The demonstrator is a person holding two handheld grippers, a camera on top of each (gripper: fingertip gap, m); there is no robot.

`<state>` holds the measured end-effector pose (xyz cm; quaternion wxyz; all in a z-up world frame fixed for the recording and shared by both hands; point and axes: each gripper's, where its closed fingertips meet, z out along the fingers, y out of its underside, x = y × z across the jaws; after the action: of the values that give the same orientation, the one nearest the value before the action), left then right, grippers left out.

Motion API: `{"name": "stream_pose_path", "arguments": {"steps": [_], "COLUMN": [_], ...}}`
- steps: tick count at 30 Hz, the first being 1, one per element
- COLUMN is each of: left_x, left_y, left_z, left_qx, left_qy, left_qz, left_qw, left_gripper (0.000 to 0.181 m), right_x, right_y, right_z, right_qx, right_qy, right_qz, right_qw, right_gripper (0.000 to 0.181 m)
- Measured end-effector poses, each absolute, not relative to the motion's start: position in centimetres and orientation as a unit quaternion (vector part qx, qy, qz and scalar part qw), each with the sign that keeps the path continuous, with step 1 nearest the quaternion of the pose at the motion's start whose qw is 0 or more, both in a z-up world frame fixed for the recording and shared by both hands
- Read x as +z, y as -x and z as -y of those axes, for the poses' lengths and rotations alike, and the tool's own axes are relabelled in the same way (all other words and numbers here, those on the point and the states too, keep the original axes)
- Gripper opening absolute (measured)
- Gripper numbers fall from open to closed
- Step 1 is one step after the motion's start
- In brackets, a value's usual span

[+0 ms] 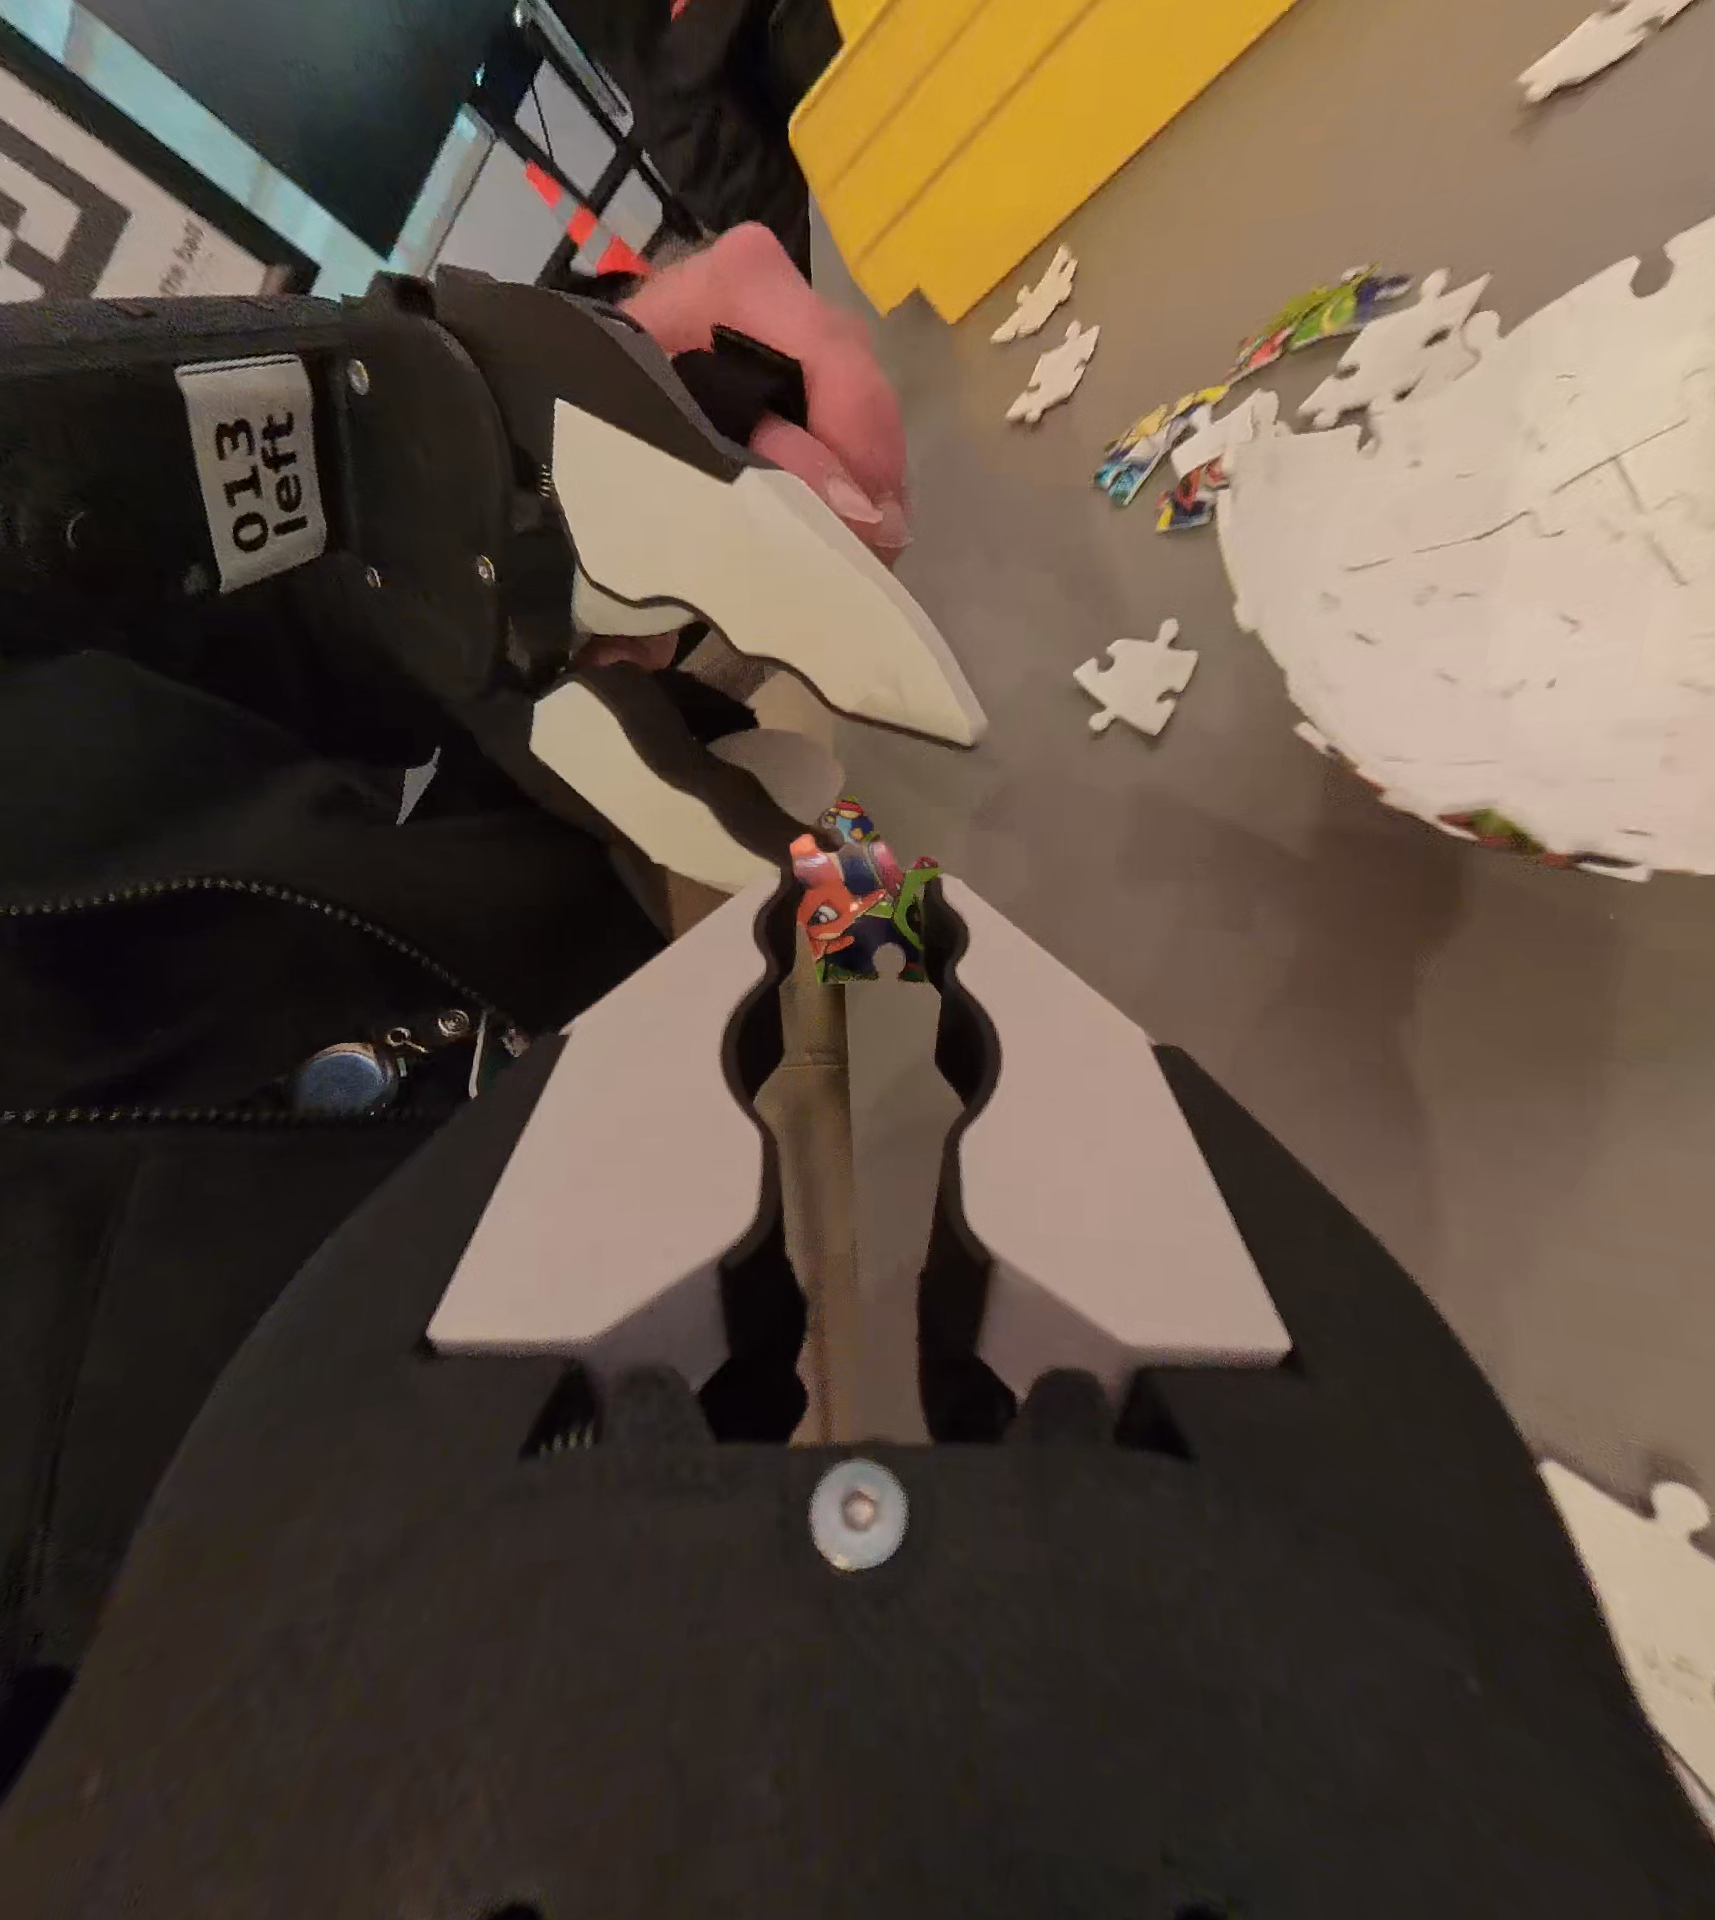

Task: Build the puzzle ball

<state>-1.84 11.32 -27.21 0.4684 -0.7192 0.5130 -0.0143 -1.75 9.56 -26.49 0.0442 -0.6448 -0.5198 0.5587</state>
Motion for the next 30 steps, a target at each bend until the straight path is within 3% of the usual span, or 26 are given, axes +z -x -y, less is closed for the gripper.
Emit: {"name": "stream_pose_path", "arguments": {"steps": [3, 8, 16, 21, 25, 30], "left_x": [-27.4, -27.6, -24.3, -23.3, -23.3, -23.6], "left_y": [1.0, 0.6, 0.8, 0.6, 0.7, 0.7], "left_z": [-10.7, -10.9, -11.6, -11.4, -11.5, -11.1], "left_qx": [-0.027, -0.051, -0.387, -0.472, -0.494, -0.500], "left_qy": [0.698, 0.705, 0.753, 0.736, 0.736, 0.737], "left_qz": [-0.536, -0.532, -0.301, -0.253, -0.232, -0.232], "left_qw": [0.474, 0.465, 0.438, 0.414, 0.401, 0.390], "left_gripper": [0.009, 0.002, 0.002, 0.002, 0.002, 0.009], "right_x": [-26.3, -26.2, -23.6, -21.6, -22.1, -22.4], "right_y": [1.8, 1.7, 0.9, 1.6, 1.9, 1.5], "right_z": [-9.3, -10.1, -12.7, -12.9, -11.9, -12.0], "right_qx": [0.569, 0.595, 0.593, 0.591, 0.591, 0.588], "right_qy": [0.641, 0.644, 0.643, 0.624, 0.624, 0.634], "right_qz": [0.514, 0.478, 0.463, 0.471, 0.479, 0.475], "right_qw": [0.039, 0.041, 0.141, 0.200, 0.178, 0.165], "right_gripper": [0.023, 0.023, 0.029, 0.021, 0.001, 0.001]}}
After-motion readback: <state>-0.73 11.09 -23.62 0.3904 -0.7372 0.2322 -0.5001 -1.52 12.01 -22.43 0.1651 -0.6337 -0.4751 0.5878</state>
